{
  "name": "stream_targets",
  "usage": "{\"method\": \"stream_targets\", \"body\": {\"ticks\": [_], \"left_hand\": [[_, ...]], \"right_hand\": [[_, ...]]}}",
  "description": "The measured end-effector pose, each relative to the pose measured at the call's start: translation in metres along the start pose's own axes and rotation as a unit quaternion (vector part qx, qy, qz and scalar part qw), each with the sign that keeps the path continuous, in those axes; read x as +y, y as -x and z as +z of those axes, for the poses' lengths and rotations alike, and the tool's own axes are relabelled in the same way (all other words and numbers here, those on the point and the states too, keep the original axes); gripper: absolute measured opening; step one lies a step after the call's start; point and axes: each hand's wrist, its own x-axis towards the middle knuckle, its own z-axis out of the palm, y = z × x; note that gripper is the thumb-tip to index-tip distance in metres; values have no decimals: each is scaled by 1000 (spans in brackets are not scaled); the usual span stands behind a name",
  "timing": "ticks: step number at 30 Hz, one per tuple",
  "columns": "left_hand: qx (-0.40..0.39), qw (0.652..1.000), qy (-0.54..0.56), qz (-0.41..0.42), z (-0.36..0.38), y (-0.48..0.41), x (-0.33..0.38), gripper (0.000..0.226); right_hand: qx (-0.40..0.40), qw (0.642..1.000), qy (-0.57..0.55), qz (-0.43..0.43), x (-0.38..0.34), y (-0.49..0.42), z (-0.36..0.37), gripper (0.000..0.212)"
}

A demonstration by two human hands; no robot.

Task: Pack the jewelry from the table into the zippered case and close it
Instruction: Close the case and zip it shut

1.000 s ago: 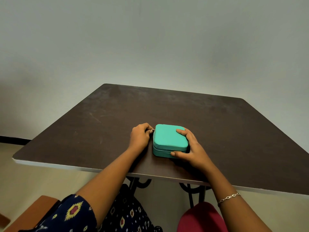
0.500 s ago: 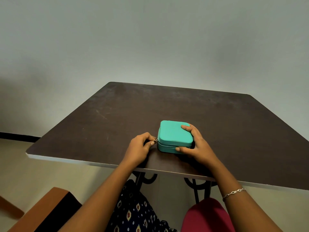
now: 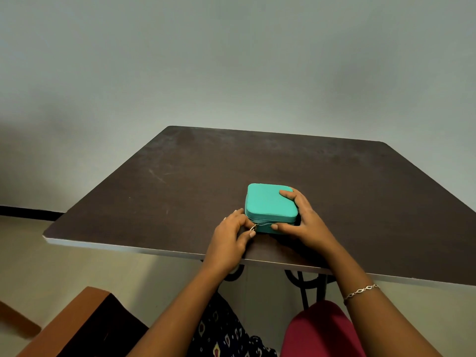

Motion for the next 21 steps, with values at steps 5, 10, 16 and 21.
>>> {"method": "stream_targets", "body": {"ticks": [5,10,16,21], "left_hand": [[20,996,88,-11,-10,-7,-5,13],[-111,991,64,-41,-26,-29,-12,82],[-224,965,104,-83,-31,-56,-10,108],[-252,955,139,-77,-31,-63,-15,107]], "right_hand": [[-25,999,-20,9,-3,5,-5,79],[157,986,-38,27,-20,36,9,83],[285,957,54,10,-39,61,53,17],[260,951,152,64,-44,51,69,15]]}}
